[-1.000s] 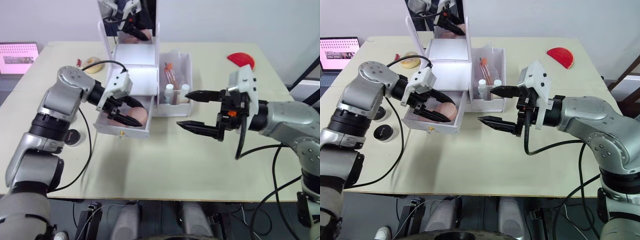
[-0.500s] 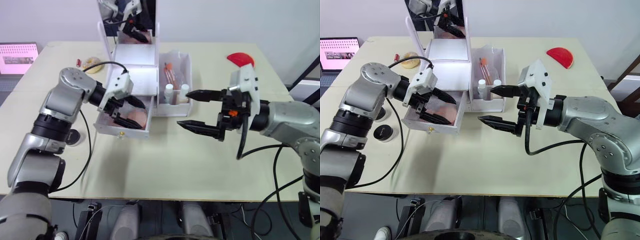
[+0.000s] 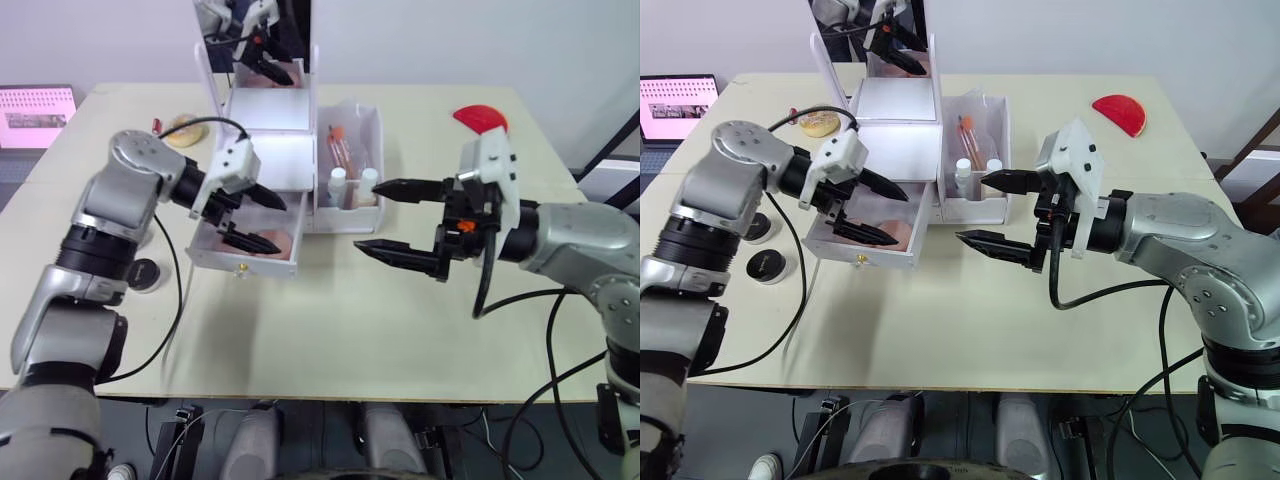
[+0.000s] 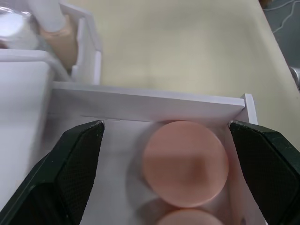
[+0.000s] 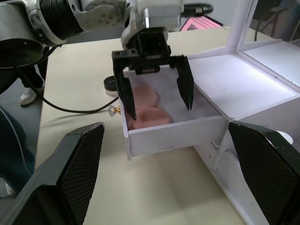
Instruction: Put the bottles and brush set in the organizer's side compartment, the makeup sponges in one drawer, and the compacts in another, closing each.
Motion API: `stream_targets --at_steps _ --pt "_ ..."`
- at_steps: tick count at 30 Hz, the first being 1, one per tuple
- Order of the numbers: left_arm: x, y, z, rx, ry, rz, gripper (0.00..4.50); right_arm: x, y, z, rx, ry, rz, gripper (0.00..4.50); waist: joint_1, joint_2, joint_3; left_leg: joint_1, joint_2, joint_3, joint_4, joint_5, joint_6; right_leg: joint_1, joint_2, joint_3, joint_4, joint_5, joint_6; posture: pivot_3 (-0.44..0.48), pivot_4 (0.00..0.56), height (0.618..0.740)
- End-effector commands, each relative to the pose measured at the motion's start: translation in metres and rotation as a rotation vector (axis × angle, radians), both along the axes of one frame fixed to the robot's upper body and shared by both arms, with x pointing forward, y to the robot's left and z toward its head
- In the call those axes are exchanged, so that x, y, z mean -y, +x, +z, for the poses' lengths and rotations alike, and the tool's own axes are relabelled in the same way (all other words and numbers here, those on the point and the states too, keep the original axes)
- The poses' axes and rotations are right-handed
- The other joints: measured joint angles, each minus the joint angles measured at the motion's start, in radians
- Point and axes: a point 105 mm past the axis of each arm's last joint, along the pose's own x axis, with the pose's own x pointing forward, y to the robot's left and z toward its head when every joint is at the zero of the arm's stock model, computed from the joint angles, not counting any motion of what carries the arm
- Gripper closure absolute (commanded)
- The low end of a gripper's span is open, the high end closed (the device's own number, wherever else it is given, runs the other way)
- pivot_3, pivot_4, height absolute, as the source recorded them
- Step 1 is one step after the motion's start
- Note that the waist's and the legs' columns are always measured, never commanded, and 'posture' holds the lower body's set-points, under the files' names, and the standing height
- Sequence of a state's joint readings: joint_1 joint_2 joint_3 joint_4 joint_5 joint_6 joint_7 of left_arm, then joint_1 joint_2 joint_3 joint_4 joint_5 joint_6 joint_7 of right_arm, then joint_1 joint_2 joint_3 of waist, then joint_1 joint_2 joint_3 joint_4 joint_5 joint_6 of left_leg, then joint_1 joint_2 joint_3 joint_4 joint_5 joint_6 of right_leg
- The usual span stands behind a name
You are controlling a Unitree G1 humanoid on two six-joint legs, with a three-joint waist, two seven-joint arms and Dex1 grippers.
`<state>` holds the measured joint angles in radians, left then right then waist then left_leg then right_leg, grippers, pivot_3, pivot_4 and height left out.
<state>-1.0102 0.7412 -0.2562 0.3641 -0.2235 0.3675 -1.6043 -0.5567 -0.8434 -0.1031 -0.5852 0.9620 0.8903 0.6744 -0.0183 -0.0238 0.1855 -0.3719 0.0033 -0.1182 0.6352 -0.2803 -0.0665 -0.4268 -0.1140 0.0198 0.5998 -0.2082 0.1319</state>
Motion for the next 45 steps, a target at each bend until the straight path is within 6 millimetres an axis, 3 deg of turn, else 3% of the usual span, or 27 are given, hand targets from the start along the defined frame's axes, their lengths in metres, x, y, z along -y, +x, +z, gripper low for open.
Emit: stream_targets --at_steps 1,5,9,19,25,33,36,43,45 --pt "-0.016 -0.005 0.031 0.051 -0.056 0.034 0.04 0.004 -0.005 0.011 0.046 0.012 -0.004 0.0 -0.002 0.0 0.0 0.0 0.0 0.0 0.0 0.0 0.0 0.0 0.0 0.0 0.0 0.0 0.0 0.0 0.15 0.739" --pt "-0.054 -0.011 0.046 0.061 -0.081 0.163 0.04 0.023 0.001 0.01 0.036 -0.005 -0.072 0.0 -0.002 0.0 0.0 0.0 0.0 0.0 0.0 0.0 0.0 0.0 0.0 0.0 0.0 0.0 0.0 0.0 0.15 0.739" --pt "-0.089 -0.02 0.048 0.078 -0.093 0.306 0.04 0.046 0.008 0.005 0.017 -0.018 -0.16 0.0 -0.001 0.0 0.0 0.0 0.0 0.0 -0.001 0.0 0.0 0.0 0.0 0.0 0.0 0.0 0.0 0.0 0.15 0.739" --pt "-0.168 -0.065 0.018 0.062 -0.121 0.703 0.04 0.122 0.004 -0.02 0.009 -0.066 -0.375 0.0 0.004 0.0 0.0 0.001 0.0 0.0 0.0 0.0 0.0 0.001 0.0 0.0 0.001 0.0 0.0 0.0 0.15 0.739" --pt "-0.185 -0.084 -0.002 0.05 -0.139 0.807 0.04 0.162 -0.003 -0.047 -0.038 -0.102 -0.453 0.0 0.003 0.0 0.0 0.006 0.0 0.0 0.0 0.0 0.0 0.006 0.0 0.0 0.001 -0.002 -0.005 0.0 0.15 0.739" --pt "-0.168 -0.087 -0.008 0.026 -0.144 0.752 0.04 0.148 0.001 -0.045 -0.029 -0.083 -0.414 0.0 -0.002 0.001 0.0 0.018 0.002 0.001 -0.001 0.0 0.0 0.016 0.0 0.0 0.001 -0.004 -0.004 0.0 0.15 0.739" --pt "-0.146 -0.091 -0.016 -0.021 -0.121 0.642 0.89 0.133 0.001 -0.041 -0.021 -0.083 -0.377 0.0 -0.001 0.001 0.0 0.018 0.002 0.001 -0.001 0.0 0.0 0.016 0.0 0.0 0.0 -0.003 -0.005 0.0 0.15 0.739" --pt "-0.086 -0.095 -0.041 -0.079 -0.047 0.402 4.45 0.098 0.003 -0.028 0.017 -0.067 -0.282 0.0 0.003 0.001 0.001 0.016 0.002 0.001 -0.003 0.0 0.0 0.016 0.0 0.0 -0.003 -0.002 -0.007 0.0 0.15 0.739" --pt "-0.079 -0.087 -0.048 -0.054 -0.027 0.39 4.48 0.086 0.005 -0.024 0.031 -0.063 -0.251 0.0 0.004 0.001 0.001 0.017 0.002 0.001 -0.002 0.0 0.0 0.016 0.0 0.0 -0.002 -0.002 -0.007 0.0 0.15 0.739"
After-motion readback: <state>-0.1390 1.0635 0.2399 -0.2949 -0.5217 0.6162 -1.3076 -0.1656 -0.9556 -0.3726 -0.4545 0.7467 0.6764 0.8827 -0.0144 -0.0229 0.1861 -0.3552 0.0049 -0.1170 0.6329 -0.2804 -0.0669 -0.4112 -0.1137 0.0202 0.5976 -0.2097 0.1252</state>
